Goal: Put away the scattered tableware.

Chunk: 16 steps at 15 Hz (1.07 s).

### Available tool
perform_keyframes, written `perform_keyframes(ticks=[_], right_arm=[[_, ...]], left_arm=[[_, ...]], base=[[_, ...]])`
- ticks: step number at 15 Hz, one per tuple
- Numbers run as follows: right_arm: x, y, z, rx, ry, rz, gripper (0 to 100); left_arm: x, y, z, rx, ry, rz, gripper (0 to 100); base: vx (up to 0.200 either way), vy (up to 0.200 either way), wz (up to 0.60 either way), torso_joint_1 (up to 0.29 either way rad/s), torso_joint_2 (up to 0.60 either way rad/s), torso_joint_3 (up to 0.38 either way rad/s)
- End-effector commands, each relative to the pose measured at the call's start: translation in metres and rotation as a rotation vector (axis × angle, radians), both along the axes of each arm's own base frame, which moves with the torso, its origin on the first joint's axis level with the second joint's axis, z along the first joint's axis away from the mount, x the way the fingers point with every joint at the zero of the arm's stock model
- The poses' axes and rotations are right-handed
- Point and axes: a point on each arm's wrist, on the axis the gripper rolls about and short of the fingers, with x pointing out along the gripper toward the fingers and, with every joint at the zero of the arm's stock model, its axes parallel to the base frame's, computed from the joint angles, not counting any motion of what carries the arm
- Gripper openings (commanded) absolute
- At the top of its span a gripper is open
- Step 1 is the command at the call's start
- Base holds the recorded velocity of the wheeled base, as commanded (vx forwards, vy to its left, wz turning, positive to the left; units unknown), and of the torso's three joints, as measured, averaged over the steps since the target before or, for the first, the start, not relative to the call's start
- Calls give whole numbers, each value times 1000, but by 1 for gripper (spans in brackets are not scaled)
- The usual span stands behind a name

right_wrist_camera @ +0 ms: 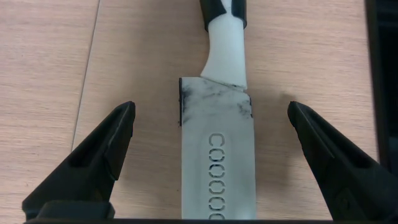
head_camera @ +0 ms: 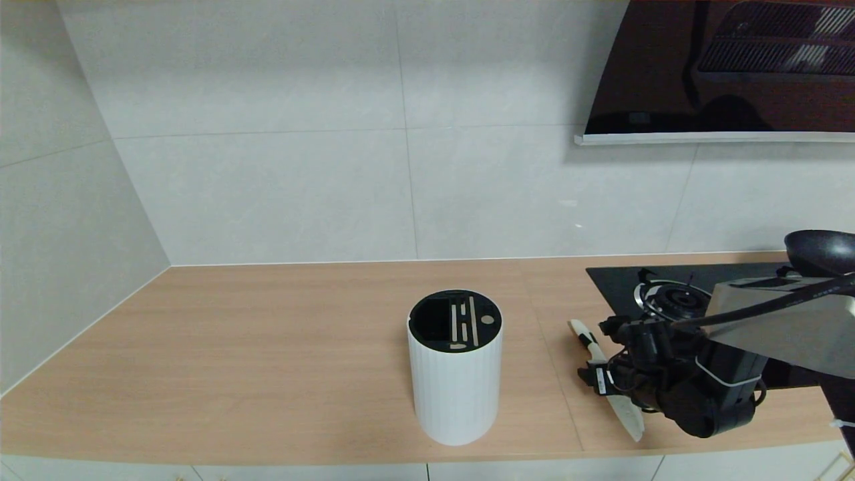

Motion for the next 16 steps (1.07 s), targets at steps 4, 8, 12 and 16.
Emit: perform_keyframes(ticks=[4, 8, 12, 16], right_arm=[[-1, 1, -2, -2, 4, 1, 0], [0, 1, 2, 1, -5, 0, 0], [-9, -1, 46, 34, -92, -9, 0], [-38, 0, 124, 81, -247, 17, 0]], left_arm=[[0, 0, 0, 0, -1, 0, 100], [0, 0, 0, 0, -1, 0, 100], [0, 0, 0, 0, -1, 0, 100], [0, 0, 0, 0, -1, 0, 100]], base=[[0, 0, 0, 0, 0, 0], [0, 0, 0, 0, 0, 0], [0, 0, 0, 0, 0, 0], [0, 0, 0, 0, 0, 0]])
